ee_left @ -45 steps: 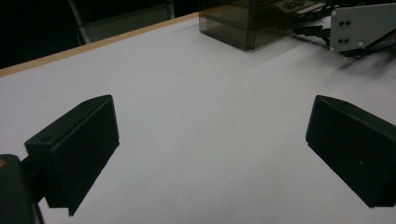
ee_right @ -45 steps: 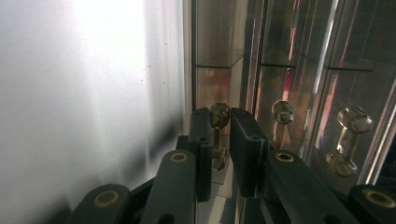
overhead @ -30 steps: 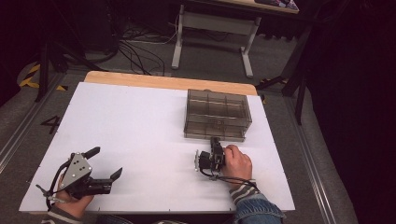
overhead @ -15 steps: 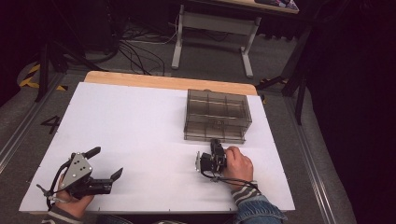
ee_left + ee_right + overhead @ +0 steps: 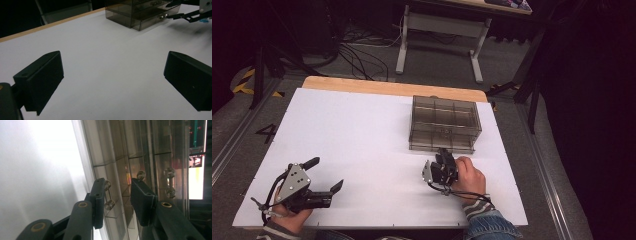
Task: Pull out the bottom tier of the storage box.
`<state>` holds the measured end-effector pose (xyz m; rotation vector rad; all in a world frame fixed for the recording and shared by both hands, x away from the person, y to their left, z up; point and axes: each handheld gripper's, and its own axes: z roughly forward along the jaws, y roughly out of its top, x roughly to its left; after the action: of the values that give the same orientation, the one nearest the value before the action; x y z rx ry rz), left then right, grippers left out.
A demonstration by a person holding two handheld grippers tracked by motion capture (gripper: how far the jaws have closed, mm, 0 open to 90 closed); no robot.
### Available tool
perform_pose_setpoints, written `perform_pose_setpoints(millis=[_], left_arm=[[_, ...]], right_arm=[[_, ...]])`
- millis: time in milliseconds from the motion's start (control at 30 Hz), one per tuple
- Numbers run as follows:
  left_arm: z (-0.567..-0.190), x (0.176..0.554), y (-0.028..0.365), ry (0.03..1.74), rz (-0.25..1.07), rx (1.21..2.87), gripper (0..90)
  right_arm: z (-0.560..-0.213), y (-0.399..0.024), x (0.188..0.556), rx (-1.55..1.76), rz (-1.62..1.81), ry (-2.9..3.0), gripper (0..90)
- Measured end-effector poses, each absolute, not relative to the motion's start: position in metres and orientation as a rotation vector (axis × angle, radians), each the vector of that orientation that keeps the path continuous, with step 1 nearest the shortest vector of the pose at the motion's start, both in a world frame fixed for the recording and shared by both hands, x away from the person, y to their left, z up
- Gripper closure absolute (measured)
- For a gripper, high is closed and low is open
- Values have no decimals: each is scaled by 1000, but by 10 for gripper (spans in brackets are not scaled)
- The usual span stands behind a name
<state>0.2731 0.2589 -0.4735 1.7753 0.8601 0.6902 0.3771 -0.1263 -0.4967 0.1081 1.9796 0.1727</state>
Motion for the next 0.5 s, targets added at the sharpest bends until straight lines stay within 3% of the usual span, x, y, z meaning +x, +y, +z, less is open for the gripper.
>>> perform_pose_setpoints(millis=[500], left_arm=[[-474, 273, 258, 862, 688, 1779, 32]], right_arm=[[-472, -135, 375, 177, 398, 2097, 580]])
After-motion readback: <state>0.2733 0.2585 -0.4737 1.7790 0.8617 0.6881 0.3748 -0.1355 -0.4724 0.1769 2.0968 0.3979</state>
